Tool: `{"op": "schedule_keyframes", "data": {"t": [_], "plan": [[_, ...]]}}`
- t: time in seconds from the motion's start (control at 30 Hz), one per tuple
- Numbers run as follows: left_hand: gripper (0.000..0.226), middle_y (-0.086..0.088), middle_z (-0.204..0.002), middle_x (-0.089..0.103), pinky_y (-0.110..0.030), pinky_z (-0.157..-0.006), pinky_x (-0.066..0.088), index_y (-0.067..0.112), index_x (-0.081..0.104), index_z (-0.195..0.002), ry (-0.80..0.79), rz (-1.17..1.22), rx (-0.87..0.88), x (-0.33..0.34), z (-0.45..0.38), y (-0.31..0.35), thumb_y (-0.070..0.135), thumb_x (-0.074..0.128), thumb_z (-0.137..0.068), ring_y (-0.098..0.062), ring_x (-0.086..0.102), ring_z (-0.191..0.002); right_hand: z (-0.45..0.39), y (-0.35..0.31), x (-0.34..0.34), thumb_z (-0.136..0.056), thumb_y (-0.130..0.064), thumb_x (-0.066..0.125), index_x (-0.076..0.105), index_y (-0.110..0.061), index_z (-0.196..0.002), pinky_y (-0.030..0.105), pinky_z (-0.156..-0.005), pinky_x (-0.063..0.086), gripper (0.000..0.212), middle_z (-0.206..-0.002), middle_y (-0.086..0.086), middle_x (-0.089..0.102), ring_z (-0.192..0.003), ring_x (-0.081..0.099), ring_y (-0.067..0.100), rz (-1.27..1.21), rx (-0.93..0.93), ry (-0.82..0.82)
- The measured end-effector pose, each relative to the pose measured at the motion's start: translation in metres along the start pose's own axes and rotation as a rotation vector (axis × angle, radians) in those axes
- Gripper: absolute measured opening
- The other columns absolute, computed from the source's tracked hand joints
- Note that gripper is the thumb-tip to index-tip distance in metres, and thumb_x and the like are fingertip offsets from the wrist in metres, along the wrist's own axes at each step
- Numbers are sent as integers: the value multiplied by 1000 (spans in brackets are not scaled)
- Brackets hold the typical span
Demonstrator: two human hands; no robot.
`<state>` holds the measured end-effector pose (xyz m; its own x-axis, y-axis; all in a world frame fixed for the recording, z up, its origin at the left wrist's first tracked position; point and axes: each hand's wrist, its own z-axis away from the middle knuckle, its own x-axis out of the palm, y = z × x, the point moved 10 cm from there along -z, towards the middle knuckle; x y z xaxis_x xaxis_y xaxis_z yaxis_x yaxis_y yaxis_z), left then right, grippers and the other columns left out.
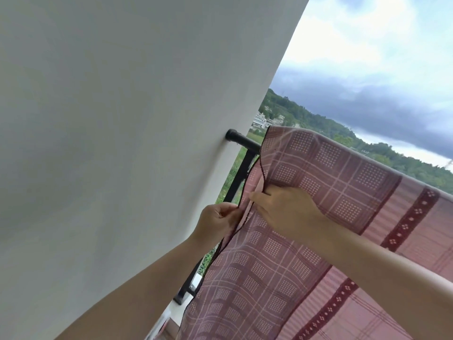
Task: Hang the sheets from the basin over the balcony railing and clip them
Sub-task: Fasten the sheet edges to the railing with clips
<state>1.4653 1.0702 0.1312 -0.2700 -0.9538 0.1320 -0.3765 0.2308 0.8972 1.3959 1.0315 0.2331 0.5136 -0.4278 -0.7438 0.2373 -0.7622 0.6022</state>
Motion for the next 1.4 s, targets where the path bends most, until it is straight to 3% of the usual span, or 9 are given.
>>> {"op": "schedule_keyframes", "data": {"t": [0.17,0.23,0.37,0.8,0.9,1.0,1.17,1.3,1.4], "plan": [[12,-7,-65,63,-30,-60,42,10,73,-78,118,-59,88,-15,4,13,10,61,-82,-21,52,-63,-11,-11,-13,-42,-8,82,60,-16,-65,17,-27,33,33,-51,-2,55,-31,49,17,60,27,67],[13,-15,-66,62,-31,-60,41,7,73,-77,157,-56,119,-22,9,14,8,60,-83,-22,51,-63,-20,-20,-19,-58,-6,74,59,-15,-77,22,-36,37,26,-69,0,60,-49,58,18,73,21,24],[37,-25,-68,62,-34,-60,41,36,68,-61,178,45,78,-27,12,2,7,59,-83,-22,50,-62,-34,-24,-9,-86,-2,42,46,-11,-107,31,-60,38,24,-108,5,55,-92,59,25,35,50,-105],[18,11,-71,60,-13,-63,44,2,68,-95,58,-123,86,-14,11,4,13,59,-84,-2,54,-63,-37,-25,-4,-85,-1,43,53,-9,-107,29,-58,37,25,-116,5,55,-95,62,25,146,67,-213],[17,2,-75,63,-4,-61,41,0,70,-93,123,-174,113,-17,13,8,8,64,-79,-2,54,-62,-34,-25,-5,-88,-6,42,52,-9,-106,29,-57,36,21,-111,4,55,-90,62,24,121,49,-189],[12,-9,-63,61,-25,-61,43,0,71,-88,178,-20,12,-22,16,-5,6,64,-80,-20,51,-60,-29,-20,-17,-93,-25,40,51,-14,-99,30,-59,46,17,-92,-1,55,-79,62,23,-11,37,-107],[8,-14,-60,64,-34,-56,49,2,72,-80,233,-52,27,-32,16,-6,8,68,-76,-19,53,-55,-27,-3,-35,-76,-54,44,53,-10,-67,43,-62,53,46,-68,3,56,-62,56,21,-348,100,-22],[13,-8,-64,68,-12,-48,42,3,73,-83,265,-193,94,-32,20,5,12,70,-75,-3,49,-46,-32,1,-28,-83,-44,49,60,-5,-84,28,-64,46,40,-85,2,52,-72,49,15,-329,102,-119],[13,-11,-74,72,-18,-54,44,4,73,-84,293,-260,123,-32,24,14,13,70,-75,-9,52,-54,-31,3,-20,-86,-28,52,54,-9,-113,12,-60,32,33,-102,3,46,-73,41,6,-327,75,-272]]}}
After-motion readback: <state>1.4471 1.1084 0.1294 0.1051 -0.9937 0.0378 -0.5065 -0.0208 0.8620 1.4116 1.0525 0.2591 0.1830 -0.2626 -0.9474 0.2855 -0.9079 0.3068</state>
